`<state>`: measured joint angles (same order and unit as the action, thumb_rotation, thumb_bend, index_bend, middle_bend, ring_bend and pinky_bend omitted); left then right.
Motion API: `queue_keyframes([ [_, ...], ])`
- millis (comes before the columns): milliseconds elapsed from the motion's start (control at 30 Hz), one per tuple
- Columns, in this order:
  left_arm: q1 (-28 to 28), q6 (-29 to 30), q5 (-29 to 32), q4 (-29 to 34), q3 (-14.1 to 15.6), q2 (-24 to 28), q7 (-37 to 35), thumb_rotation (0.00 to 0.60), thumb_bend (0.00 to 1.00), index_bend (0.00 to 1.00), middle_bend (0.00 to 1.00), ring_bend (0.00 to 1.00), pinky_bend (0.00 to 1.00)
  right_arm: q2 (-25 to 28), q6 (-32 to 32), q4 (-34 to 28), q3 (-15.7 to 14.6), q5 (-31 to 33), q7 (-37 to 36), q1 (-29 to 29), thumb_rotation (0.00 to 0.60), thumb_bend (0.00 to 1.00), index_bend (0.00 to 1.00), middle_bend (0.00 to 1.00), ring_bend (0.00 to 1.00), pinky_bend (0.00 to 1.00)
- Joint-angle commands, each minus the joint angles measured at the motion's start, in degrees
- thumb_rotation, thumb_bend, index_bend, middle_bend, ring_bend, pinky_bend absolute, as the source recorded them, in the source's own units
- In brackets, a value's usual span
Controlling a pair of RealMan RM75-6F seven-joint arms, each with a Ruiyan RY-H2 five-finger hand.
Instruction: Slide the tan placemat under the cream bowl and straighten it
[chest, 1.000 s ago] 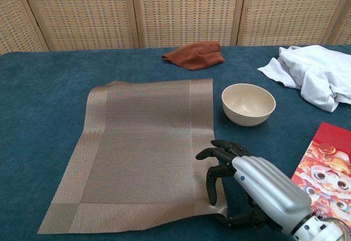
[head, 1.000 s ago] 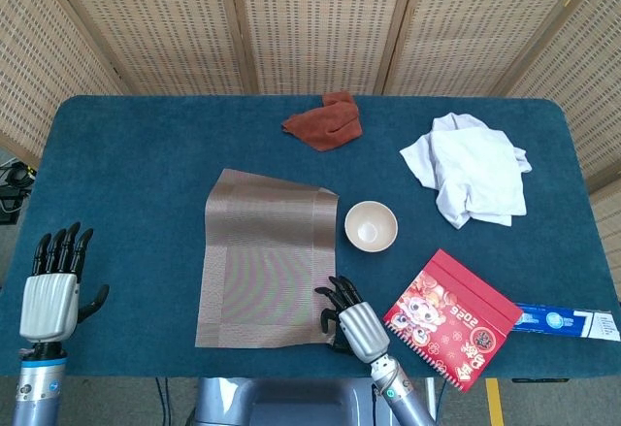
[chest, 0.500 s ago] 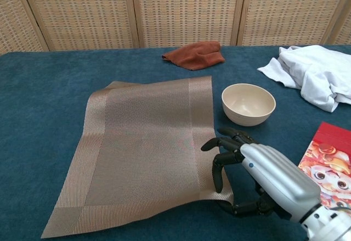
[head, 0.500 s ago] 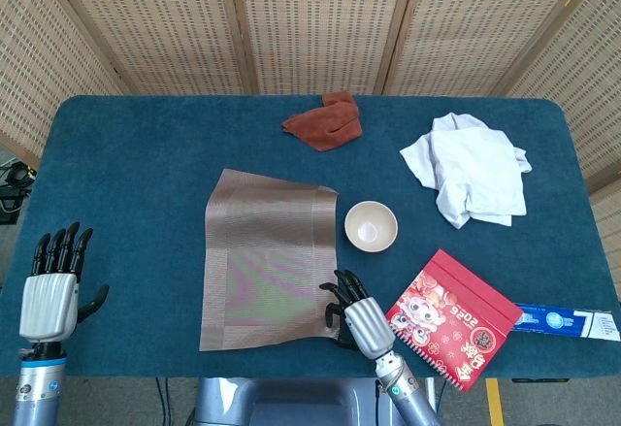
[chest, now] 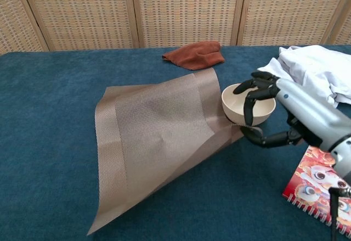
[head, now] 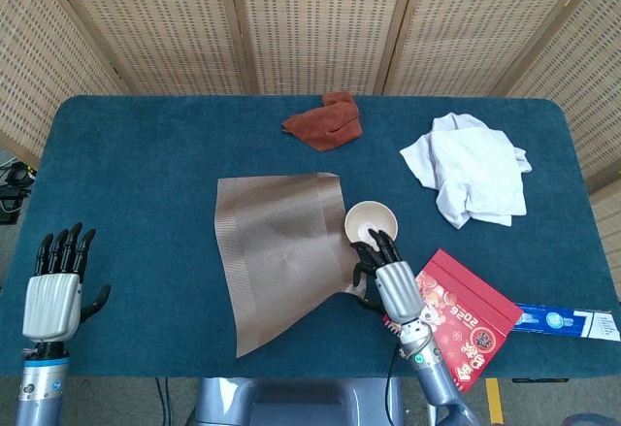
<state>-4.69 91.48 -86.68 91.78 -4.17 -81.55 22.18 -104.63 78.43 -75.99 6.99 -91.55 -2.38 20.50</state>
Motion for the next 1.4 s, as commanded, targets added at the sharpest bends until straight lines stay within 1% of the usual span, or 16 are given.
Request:
queue_keyframes([
  [33,-0.03,-0.03,0.04,-0.05,-0.07,-0.08,0.07,0.600,0.24,0.06,0.00,0.00,0.00,2.74,-1.43,-2.33,2.56,2.34,0.99,1.15,0.600,0.60,0.76,0.32,0.01,0.00],
  [133,-0.14,-0.28,0.27,-0.28,-0.18,-0.24,0.19,0.600,0.24,0.06,0.00,0.00,0.00,5.08,-2.76,-2.95,5.17,4.82,2.01,2.14,0.600,0.60,0.77,0.33,0.01,0.00],
  [367,-0.38,-0.65,0.17,-0.91,-0.11,-0.70,0.53,0.600,0.24,0.06,0.00,0.00,0.00,8.13,-5.10,-3.22,8.31,9.23,2.07,3.50,0.600,0.59,0.77,0.33,0.02,0.00],
  [500,-0.45,-0.75,0.17,-1.02,-0.12,-0.85,0.58,0.600,0.24,0.06,0.00,0.00,0.00,8.67,-5.05,-3.39,8.48,10.11,0.96,3.45,0.600,0.59,0.77,0.34,0.03,0.00],
  [600,-0.40,-0.67,0.02,-0.95,-0.01,-0.88,0.65,0.600,0.24,0.06,0.00,0.00,0.00,8.85,-4.88,-3.20,7.94,10.41,-0.19,3.20,0.600,0.59,0.77,0.34,0.03,0.00],
  [800,-0.14,-0.21,-0.32,-0.86,0.15,-0.66,0.32,0.600,0.24,0.06,0.00,0.00,0.00,9.14,-4.44,-2.18,7.83,10.92,-0.50,3.39,0.600,0.59,0.78,0.34,0.03,0.00],
  [1167,-0.12,-0.25,-0.49,-0.70,0.21,-0.50,0.23,0.600,0.24,0.06,0.00,0.00,0.00,12.36,-4.69,-0.74,9.93,14.48,-2.46,3.10,0.600,0.59,0.78,0.35,0.03,0.00],
  [1400,-0.09,-0.28,-0.64,-0.66,0.36,-0.65,0.55,0.600,0.24,0.06,0.00,0.00,0.00,14.26,-5.49,1.61,10.93,17.37,-4.59,2.48,0.600,0.58,0.78,0.35,0.03,0.00],
])
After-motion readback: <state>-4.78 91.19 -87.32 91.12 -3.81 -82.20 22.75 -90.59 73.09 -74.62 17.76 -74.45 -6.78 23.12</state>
